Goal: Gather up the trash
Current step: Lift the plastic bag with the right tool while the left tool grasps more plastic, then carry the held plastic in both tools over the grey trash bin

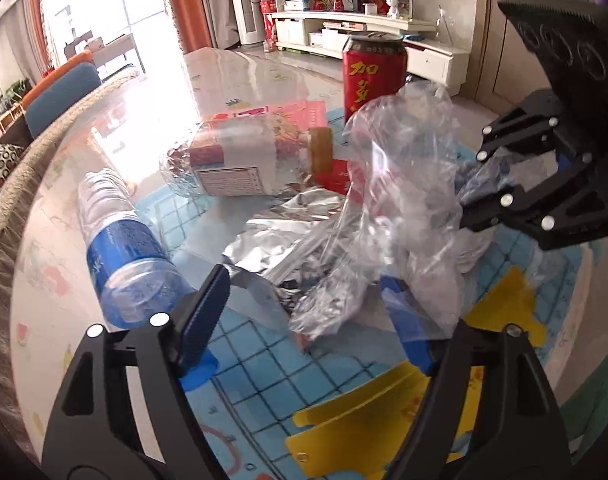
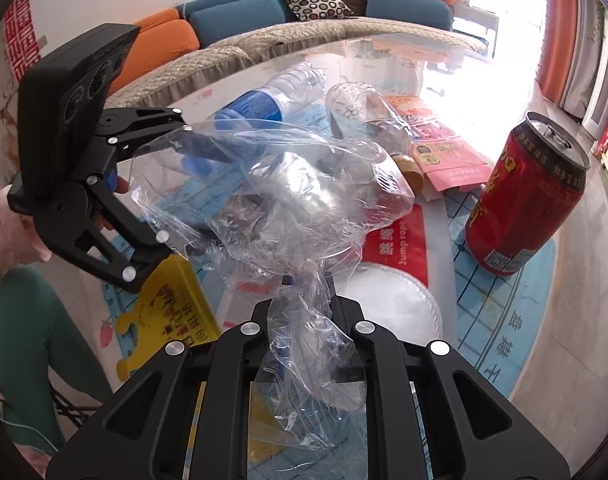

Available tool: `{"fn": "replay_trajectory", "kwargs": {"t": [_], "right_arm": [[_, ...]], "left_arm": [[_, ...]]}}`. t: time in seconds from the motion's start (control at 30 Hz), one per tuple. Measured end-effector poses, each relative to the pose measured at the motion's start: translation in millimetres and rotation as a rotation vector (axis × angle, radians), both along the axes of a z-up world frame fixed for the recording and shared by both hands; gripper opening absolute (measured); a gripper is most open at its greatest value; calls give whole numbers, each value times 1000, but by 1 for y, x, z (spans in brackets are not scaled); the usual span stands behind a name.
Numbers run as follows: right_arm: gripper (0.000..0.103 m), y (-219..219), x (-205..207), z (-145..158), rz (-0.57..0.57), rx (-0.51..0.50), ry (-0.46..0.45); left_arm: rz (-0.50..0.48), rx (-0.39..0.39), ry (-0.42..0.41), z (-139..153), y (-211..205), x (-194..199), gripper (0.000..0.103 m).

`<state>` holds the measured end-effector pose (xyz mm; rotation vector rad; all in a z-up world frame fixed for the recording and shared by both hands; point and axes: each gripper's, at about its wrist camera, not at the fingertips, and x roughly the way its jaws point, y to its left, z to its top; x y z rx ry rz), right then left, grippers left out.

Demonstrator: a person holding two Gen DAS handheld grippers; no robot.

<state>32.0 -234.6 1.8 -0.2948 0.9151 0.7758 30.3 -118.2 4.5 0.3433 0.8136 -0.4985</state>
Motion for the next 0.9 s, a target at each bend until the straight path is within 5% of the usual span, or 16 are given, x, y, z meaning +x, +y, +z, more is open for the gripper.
{"fn": "replay_trajectory", "kwargs": {"t": [0.27,0.6,0.73,0.9], "right_arm": [[15,6,22,-8,-47,-5,9],[15,1,26,-12,-67,32,20],[15,-3,20,-3,-61,48,11],[15,-11,5,24,-56,62,-29]], "left_arm": [[-57,0,42,-12,-13,20,77],[-112,-105,99,-18,-12,23,27],[-128,-75,86,-12,-17,18,16],[-125,-79,46,10,-11,0,15]]}}
